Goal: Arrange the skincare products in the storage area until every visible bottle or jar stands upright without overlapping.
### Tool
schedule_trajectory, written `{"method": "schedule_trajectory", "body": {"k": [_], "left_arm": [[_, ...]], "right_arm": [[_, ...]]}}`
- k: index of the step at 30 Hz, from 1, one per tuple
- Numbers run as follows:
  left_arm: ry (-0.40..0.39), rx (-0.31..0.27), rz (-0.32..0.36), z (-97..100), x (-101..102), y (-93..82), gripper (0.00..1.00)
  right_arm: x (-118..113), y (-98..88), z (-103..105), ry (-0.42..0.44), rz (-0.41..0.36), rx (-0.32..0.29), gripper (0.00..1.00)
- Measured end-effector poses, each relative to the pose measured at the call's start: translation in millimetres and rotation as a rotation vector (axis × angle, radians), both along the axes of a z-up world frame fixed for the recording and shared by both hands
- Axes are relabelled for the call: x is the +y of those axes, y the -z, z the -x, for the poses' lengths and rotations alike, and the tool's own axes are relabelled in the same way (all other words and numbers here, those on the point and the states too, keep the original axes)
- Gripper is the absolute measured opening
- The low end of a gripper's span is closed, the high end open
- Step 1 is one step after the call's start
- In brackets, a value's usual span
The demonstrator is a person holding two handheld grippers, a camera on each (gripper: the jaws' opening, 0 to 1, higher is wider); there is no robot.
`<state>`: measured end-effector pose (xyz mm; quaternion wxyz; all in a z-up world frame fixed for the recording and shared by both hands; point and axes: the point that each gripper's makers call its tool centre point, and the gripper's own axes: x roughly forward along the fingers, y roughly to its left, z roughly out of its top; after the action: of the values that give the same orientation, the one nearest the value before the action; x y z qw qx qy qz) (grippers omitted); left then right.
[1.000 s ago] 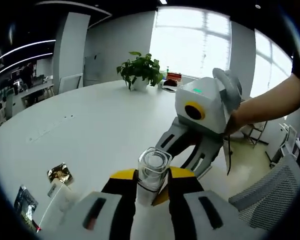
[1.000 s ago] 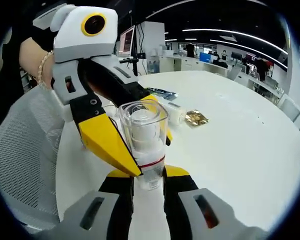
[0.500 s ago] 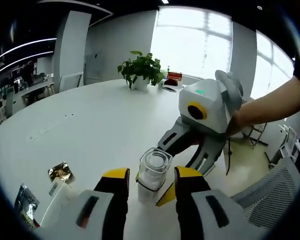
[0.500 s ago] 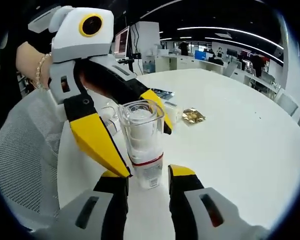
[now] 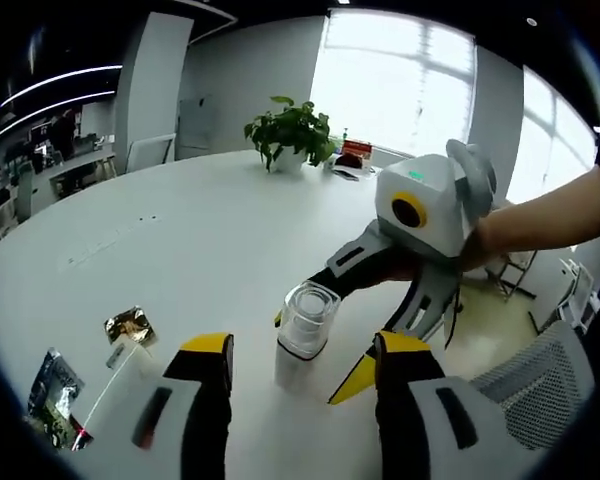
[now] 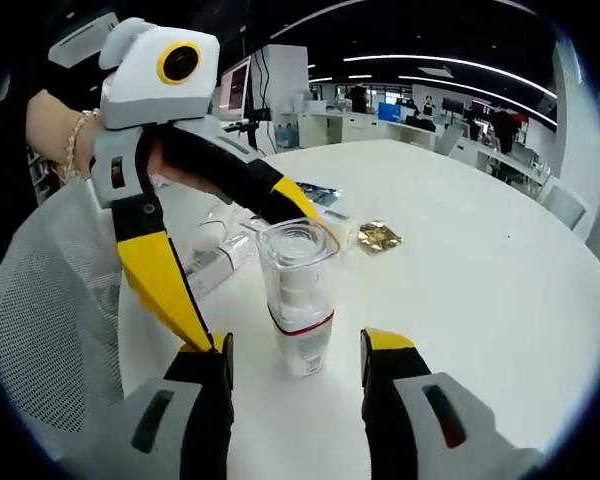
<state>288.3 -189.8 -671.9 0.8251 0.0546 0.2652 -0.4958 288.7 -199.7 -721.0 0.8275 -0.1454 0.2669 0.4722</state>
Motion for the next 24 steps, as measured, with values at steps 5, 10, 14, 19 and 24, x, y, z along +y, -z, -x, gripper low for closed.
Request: {"method": "schedule_trajectory", "body": {"k": [5,10,14,19,24], "left_arm": [[-0.029,0.015,-0.008,1.5,10.6,-0.2,0.6],[-0.052,0.029,-0.018,5.9,21.4,0.4,0.65],[-0.059,0.031,-0.019,13.9,28.0,-3.2,0.69],[-0.078,0.033,-0.017,20.0,40.7,-8.1,0.73],[-0.102,0.036,-0.01,26.7,56.7,-11.0,0.78]], "right_arm": [[-0.1,-0.1,6.4,0.014,0.015,-0.001,0.58],[0.6,-5.5,12.7,0.034,0.016,-0.002,0.63],[-0.5,-7.9,13.8,0.053,0.019,-0.009,0.66],[-3.5,-13.8,20.1,0.09,0.015,-0.017,0.71],[-6.7,-20.0,25.7,0.126,0.006,-0.024,0.74]]}}
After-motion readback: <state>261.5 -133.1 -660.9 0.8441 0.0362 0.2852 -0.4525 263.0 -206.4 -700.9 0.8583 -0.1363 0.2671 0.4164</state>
